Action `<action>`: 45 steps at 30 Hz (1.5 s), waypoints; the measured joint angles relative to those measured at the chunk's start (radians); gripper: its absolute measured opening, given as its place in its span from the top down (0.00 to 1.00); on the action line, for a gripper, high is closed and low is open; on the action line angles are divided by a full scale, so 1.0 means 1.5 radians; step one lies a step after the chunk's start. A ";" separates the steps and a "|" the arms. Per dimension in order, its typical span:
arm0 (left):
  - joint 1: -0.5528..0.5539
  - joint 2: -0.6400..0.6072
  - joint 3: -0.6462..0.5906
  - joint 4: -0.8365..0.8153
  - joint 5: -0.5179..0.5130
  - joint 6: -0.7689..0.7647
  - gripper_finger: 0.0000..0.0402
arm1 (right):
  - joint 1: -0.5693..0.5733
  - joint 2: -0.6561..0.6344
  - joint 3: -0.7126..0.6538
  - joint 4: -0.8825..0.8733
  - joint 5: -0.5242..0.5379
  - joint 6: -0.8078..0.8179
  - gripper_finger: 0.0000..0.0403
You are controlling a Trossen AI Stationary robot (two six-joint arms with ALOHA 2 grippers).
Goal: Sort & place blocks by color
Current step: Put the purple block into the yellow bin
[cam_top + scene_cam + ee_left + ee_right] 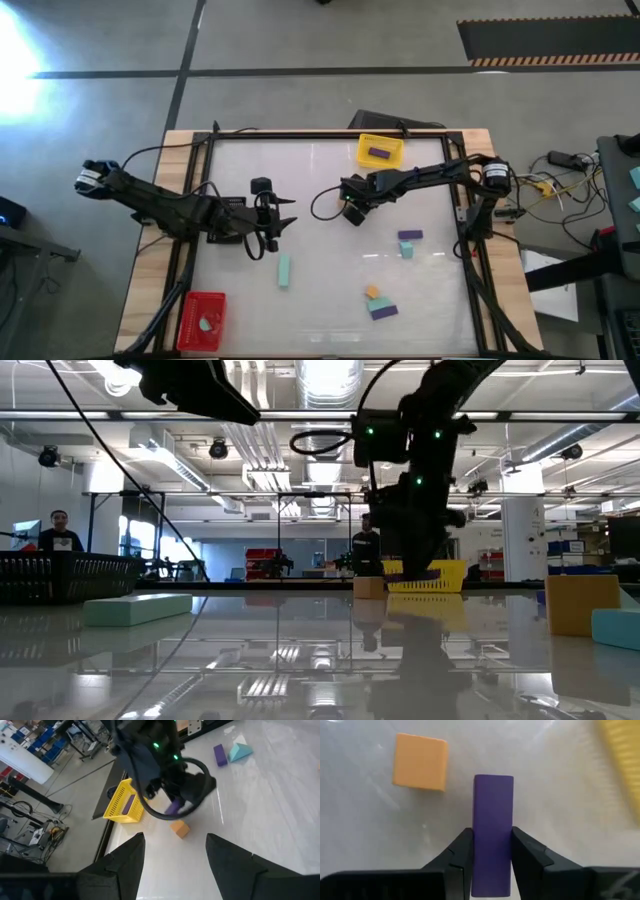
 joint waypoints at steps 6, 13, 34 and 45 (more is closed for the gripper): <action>0.000 0.000 0.000 0.002 0.000 0.000 0.52 | -0.012 -0.026 0.089 -0.136 0.000 -0.114 0.78; 0.000 0.000 0.000 0.005 0.000 0.000 0.52 | -0.089 -0.052 0.163 -0.208 -0.005 -0.345 0.78; 0.000 0.000 0.000 0.005 0.001 0.000 0.52 | -0.396 -0.013 0.088 -0.026 -0.159 -0.580 0.77; 0.000 0.000 0.000 0.005 0.001 -0.001 0.52 | -0.394 0.000 0.087 -0.021 -0.158 -0.565 0.68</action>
